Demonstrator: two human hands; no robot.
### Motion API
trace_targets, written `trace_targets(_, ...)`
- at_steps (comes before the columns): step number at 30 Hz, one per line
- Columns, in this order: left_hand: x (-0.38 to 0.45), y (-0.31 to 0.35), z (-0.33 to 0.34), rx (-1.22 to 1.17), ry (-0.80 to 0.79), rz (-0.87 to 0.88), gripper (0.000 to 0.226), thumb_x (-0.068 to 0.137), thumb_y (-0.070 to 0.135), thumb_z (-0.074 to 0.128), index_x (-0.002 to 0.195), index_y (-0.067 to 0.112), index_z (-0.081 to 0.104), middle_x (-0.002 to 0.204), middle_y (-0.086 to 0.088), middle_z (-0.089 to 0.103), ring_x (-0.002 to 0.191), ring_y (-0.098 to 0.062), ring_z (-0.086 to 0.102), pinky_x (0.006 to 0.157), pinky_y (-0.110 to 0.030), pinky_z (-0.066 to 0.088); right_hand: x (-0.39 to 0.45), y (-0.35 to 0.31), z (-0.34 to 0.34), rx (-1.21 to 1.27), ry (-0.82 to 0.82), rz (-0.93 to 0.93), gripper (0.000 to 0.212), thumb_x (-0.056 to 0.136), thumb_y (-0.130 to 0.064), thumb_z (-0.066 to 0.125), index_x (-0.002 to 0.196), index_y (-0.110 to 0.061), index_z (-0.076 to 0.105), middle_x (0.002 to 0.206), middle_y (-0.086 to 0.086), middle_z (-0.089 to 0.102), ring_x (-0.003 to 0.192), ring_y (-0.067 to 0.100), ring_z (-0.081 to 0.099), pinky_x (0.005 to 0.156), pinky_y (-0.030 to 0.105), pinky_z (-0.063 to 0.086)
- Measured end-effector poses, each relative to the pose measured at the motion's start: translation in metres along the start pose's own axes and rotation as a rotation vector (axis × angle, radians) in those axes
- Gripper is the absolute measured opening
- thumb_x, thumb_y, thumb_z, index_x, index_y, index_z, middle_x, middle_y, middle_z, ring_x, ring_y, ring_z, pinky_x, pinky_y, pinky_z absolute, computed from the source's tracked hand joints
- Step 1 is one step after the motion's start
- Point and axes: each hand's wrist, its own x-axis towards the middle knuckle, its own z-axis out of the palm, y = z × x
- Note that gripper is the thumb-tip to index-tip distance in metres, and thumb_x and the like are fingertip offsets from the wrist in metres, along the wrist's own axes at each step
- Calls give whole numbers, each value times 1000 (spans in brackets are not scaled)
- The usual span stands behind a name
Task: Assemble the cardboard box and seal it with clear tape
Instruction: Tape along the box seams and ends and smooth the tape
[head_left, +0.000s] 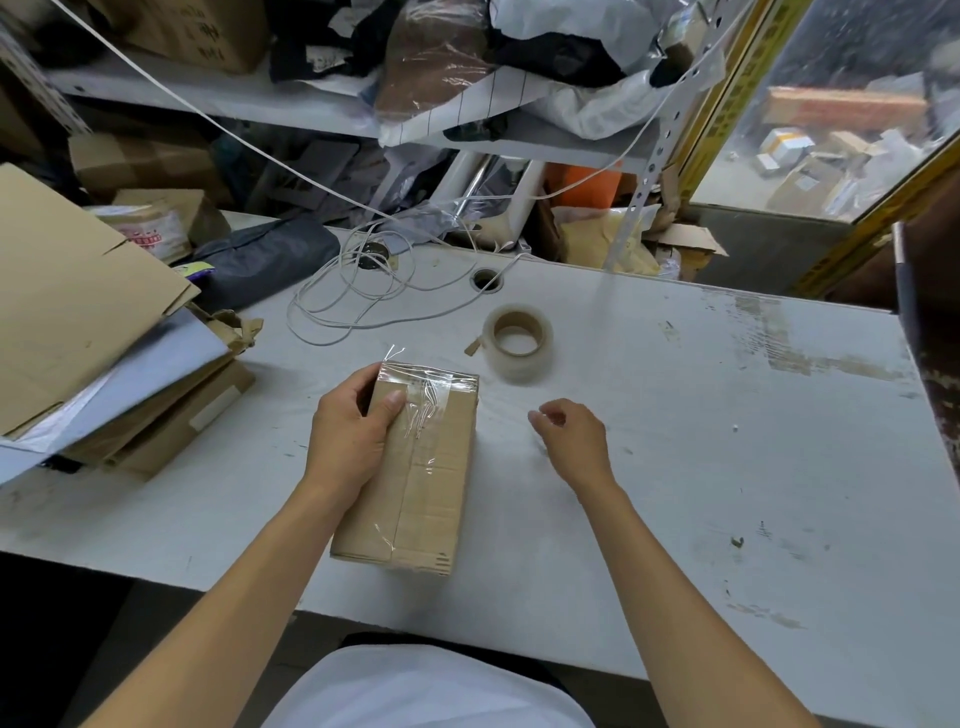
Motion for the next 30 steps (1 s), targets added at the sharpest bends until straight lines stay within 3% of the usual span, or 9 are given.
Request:
trace_targets(3,0,1,0,-19,-3,1,33,95,17,62,126,27,63,109,17,70,102,-3,65,82,-18,49,-14,-35,2,262,-98,15,41,98,-39,54,82,-7,74,72,-5,67,67,10,59,70,28,47)
trace_targets(7,0,2,-1,-4,-13,11,33,95,17,61,126,27,63,110,16,70,102,-3,65,82,-21,49,-29,-73,10,598,-177,85,32,96,-36,59,84,-9,71,78,2,65,72,14,59,73,29,50)
trace_targets(11,-5,-1,-5,44,-34,19,36,95,20,60,130,27,62,112,13,70,103,-5,64,88,-27,50,-36,-76,14,795,-198,122,11,92,-19,65,84,-10,65,77,1,64,69,13,58,68,23,49)
trace_targets(15,-16,-8,-8,62,-53,39,35,95,19,61,129,27,61,111,14,68,101,0,62,79,-17,45,-42,-72,16,1022,-281,206,13,90,-3,61,80,-11,62,75,3,63,67,14,57,69,25,46)
trace_targets(19,-17,-14,-12,27,-83,34,38,93,17,64,130,23,58,116,12,65,105,-1,60,82,-13,44,-47,-69,25,1106,-262,241,10,92,-2,60,84,-7,63,74,4,63,64,12,57,66,24,47)
trace_targets(24,-5,-17,-19,-88,-162,27,42,85,9,72,123,19,57,118,10,65,110,-2,61,92,-19,50,-49,-67,38,1173,-158,168,8,96,-5,58,89,-6,62,74,5,59,57,11,53,54,20,44)
trace_targets(27,-4,-22,-22,-178,-209,45,47,83,6,74,125,17,56,121,6,66,113,-6,62,94,-22,52,-51,-64,48,1192,-77,146,12,97,-5,57,87,-7,63,75,6,58,59,11,50,56,21,41)
trace_targets(30,-4,-26,-20,-282,-209,39,50,77,14,74,125,14,59,120,1,68,112,-9,65,92,-23,53,-54,-61,55,1173,-9,130,11,96,-5,58,88,-7,67,79,11,59,65,16,51,67,30,42)
